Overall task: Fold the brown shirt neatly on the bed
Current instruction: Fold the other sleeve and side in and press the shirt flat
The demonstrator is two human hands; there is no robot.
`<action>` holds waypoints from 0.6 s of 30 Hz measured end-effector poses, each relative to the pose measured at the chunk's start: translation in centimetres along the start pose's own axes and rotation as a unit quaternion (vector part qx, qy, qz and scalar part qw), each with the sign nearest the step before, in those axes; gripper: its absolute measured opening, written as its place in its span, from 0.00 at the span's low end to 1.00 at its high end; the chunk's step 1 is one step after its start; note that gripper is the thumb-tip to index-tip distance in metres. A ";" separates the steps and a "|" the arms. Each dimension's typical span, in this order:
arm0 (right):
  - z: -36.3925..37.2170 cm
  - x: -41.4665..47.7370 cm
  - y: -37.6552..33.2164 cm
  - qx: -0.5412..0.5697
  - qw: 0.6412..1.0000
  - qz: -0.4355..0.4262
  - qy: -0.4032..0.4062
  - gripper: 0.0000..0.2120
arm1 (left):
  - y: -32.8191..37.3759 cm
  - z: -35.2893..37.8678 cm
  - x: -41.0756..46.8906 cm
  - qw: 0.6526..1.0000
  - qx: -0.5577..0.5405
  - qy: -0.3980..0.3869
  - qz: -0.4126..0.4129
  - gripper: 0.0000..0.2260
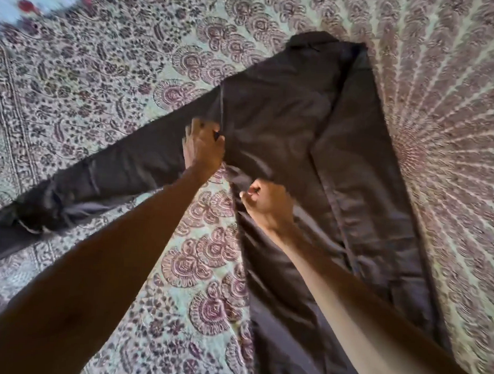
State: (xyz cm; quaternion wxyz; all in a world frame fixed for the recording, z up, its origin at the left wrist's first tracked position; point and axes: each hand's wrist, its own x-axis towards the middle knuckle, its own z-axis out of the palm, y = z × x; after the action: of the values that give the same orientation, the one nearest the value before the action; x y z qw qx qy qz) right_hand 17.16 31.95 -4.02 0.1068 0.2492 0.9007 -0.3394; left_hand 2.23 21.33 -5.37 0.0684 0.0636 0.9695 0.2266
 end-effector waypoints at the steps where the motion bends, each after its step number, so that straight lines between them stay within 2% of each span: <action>1: 0.8 0.7 -0.8 -0.028 0.999 -0.018 0.002 0.14 | -0.6 0.1 1.5 1.000 0.011 -0.003 0.015 0.14; 5: 2.3 2.2 -2.5 -0.141 0.987 -0.076 0.014 0.17 | -1.2 0.8 6.9 0.997 0.022 -0.068 0.040 0.28; 10: 1.8 2.5 -3.2 -0.195 0.973 -0.127 0.011 0.12 | -0.2 0.6 10.6 0.996 -0.022 -0.076 0.040 0.34; 12: 1.3 2.7 -3.1 -0.167 0.979 -0.120 -0.010 0.11 | 0.4 0.1 11.5 0.997 -0.012 -0.067 0.020 0.30; 15: 0.2 3.2 -2.2 -0.096 0.993 -0.066 -0.016 0.10 | 1.8 -0.4 12.6 0.997 -0.034 -0.056 -0.027 0.17; 18: -1.4 3.1 -0.2 0.020 1.000 0.002 -0.020 0.07 | 4.1 -0.6 13.4 0.994 -0.088 -0.061 -0.038 0.16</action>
State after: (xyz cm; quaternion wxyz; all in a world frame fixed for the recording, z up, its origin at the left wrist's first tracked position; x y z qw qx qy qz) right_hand 14.39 33.97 -3.97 0.1209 0.2457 0.8911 -0.3618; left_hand -10.69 26.82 -4.36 0.1411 0.0338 0.9416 0.3037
